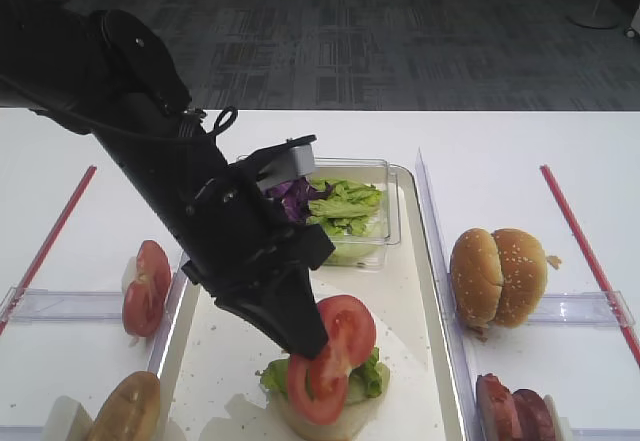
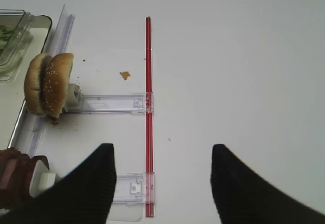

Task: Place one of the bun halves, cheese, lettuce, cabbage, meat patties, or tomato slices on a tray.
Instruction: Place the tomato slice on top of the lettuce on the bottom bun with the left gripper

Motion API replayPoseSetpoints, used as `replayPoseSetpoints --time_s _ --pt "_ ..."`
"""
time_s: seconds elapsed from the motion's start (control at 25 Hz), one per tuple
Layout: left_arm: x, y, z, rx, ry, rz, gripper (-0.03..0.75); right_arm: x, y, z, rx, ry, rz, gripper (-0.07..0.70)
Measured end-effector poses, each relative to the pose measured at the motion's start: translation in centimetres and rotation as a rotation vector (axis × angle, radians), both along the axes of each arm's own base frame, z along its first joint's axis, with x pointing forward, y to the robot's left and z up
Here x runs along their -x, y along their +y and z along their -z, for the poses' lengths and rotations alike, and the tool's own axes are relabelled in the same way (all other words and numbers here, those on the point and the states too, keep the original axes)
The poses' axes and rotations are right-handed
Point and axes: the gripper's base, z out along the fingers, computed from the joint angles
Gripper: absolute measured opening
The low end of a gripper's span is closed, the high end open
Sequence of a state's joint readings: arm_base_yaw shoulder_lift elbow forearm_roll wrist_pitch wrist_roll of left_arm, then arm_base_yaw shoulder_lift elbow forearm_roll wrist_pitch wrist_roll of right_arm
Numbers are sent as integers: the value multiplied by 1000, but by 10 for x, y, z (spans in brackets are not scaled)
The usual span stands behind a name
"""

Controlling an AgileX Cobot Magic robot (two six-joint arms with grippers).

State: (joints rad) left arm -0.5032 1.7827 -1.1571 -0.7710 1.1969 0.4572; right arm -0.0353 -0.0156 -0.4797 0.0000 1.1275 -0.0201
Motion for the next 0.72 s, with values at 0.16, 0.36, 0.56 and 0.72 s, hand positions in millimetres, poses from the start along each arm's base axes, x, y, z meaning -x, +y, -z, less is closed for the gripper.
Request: replayPoseSetpoints --time_s 0.16,0.36,0.56,0.72 --pt "0 -3 -2 51 -12 13 72 0 0 0 2 0 -1 445" --pt "0 -4 -3 72 -23 24 72 0 0 0 2 0 -1 445" --pt "-1 -5 2 75 -19 37 72 0 0 0 2 0 -1 445" --pt "-3 -6 9 70 -7 42 72 0 0 0 2 0 -1 445"
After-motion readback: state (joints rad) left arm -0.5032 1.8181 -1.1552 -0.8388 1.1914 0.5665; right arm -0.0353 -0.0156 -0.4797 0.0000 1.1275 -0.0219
